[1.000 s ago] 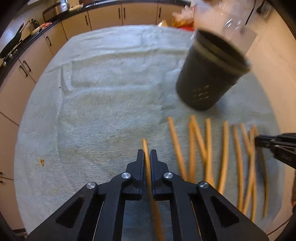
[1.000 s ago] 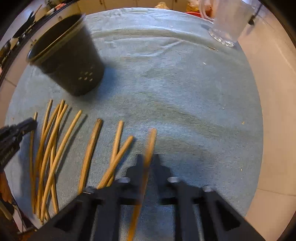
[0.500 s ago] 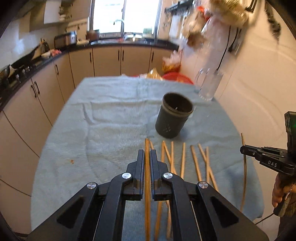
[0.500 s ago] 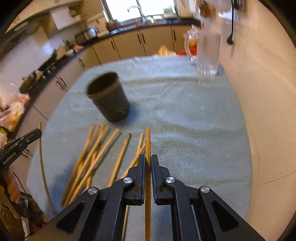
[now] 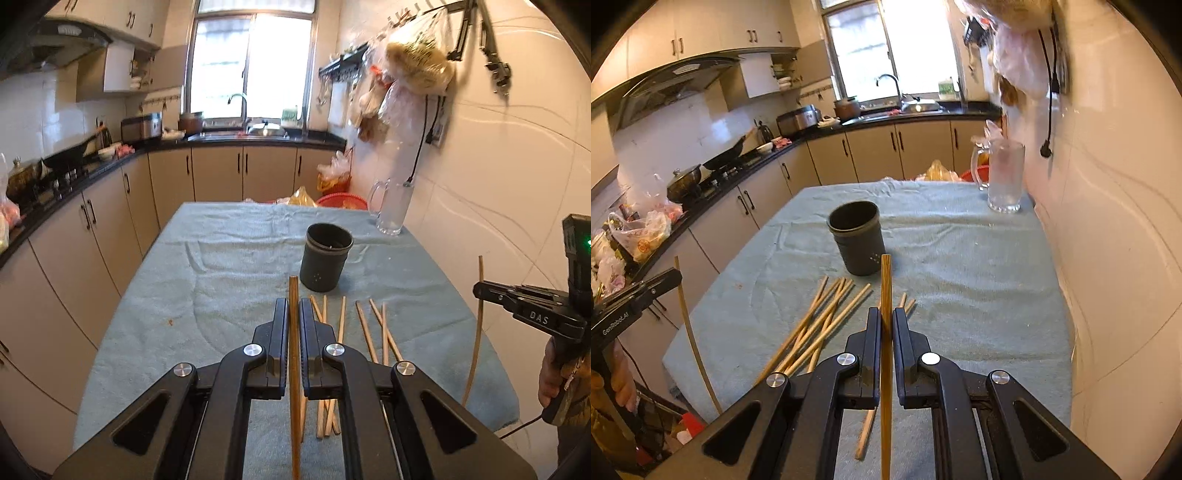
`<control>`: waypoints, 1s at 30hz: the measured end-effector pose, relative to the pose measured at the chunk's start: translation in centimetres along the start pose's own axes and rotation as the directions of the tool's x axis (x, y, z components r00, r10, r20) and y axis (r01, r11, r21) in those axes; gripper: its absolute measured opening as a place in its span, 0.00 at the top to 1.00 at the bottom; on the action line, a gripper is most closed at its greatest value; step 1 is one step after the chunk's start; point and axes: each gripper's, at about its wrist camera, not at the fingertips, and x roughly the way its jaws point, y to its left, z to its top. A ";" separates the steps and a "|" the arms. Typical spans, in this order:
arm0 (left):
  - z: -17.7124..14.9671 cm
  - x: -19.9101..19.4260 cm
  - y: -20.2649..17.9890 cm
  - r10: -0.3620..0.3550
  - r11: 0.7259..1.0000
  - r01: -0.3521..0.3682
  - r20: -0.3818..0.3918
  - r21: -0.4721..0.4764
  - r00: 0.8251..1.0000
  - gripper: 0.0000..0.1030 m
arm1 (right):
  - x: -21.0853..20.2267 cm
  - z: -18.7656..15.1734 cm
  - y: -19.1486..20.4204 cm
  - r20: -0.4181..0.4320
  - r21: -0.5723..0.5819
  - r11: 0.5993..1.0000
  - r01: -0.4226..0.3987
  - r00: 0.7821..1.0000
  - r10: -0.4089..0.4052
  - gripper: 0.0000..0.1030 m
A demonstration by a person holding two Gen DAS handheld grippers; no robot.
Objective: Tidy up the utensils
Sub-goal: 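Lift both held chopsticks upright and carry them over the black holder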
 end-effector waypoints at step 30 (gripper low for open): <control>12.4 2.4 0.2 -0.126 0.991 0.133 0.167 -0.034 0.978 0.95 | -1.1 9.9 1.1 0.290 0.069 0.994 -0.085 0.955 0.062 0.94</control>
